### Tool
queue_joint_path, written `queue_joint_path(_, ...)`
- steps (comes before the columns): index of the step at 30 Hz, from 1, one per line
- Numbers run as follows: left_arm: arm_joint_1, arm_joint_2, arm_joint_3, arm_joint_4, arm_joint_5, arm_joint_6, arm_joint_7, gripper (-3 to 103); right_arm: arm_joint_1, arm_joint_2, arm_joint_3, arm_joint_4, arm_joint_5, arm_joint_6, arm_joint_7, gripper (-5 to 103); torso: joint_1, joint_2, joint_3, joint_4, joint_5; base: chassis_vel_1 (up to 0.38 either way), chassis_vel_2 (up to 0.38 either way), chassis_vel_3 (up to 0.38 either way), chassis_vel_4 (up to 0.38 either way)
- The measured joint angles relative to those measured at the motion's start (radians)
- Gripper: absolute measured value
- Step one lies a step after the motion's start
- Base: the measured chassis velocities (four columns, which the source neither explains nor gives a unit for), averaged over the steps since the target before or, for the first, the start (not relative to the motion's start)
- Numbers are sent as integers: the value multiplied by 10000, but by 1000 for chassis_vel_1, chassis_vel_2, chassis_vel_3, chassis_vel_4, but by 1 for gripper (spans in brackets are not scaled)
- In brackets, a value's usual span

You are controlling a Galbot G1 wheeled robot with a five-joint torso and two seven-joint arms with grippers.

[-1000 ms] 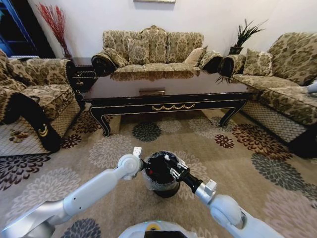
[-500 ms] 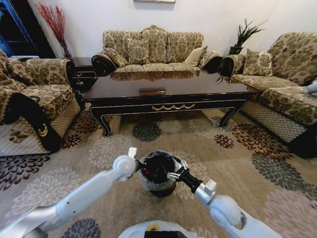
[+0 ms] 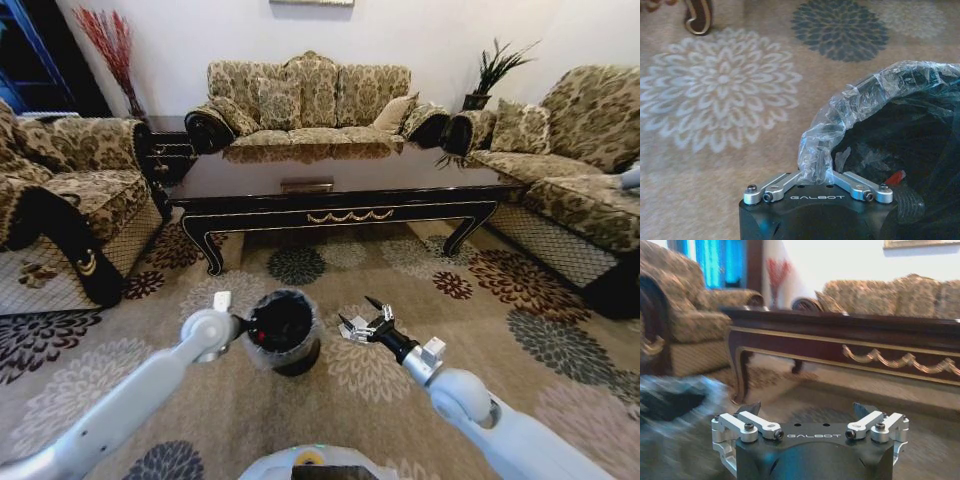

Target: Move to the front of the table and pick up the trash from the floor, then place it into the trash bin.

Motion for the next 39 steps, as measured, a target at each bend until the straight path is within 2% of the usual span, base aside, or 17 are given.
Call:
queue_joint_path(3, 865, 425, -866, -308, 167, -2, 235, 0, 337, -42, -50, -1128, -89, 170, -103, 100, 0, 0, 0, -4, 5, 0, 0, 0, 0)
queue_joint_path(4, 865, 425, -866, -308, 167, -2, 235, 0, 337, -42, -50, -1128, -89, 170, -103, 100, 0, 0, 0, -4, 5, 0, 0, 0, 0)
queue_joint_path(9, 2491, 479, -2550, -688, 599, -2, 600, 0, 965, 118, -292, -2747, -78, 275, -291, 100, 0, 0, 0, 1, 3, 0, 0, 0, 0)
queue_joint_path(12, 2780, 374, -2800, -758, 711, -3, 673, 0, 1089, 394, -253, -3637, -278, 305, -476, 100, 0, 0, 0, 4, 4, 0, 0, 0, 0)
queue_joint_path(14, 3105, 371, -3050, -960, 716, -3, 772, 0, 1213, 547, -248, -4406, -284, 311, -551, 100, 0, 0, 0, -7, 1, 0, 0, 0, 0)
queue_joint_path(21, 3550, 441, -3398, -1368, 675, -6, 816, 0, 1661, 875, -538, -5625, -312, 280, -784, 100, 0, 1, 0, -6, 2, 0, 0, 0, 0)
queue_joint_path(24, 3845, 313, -3474, -1616, 707, -6, 754, 0, 2290, 1274, -1036, -6325, -146, 75, -898, 100, 0, 0, 0, 2, 2, 0, 0, 0, 0)
queue_joint_path(34, 4015, 124, -3474, -1851, 705, -6, 591, 0, 3139, 1872, -1692, -7757, -35, 69, -1263, 100, 0, 0, 0, -3, 2, 0, 0, 0, 0)
queue_joint_path(39, 4173, 82, -3555, -1873, 706, -6, 488, 0, 3739, 2360, -2019, -9040, -57, 188, -1458, 100, 0, 0, 1, -2, 2, 0, 0, 0, 0)
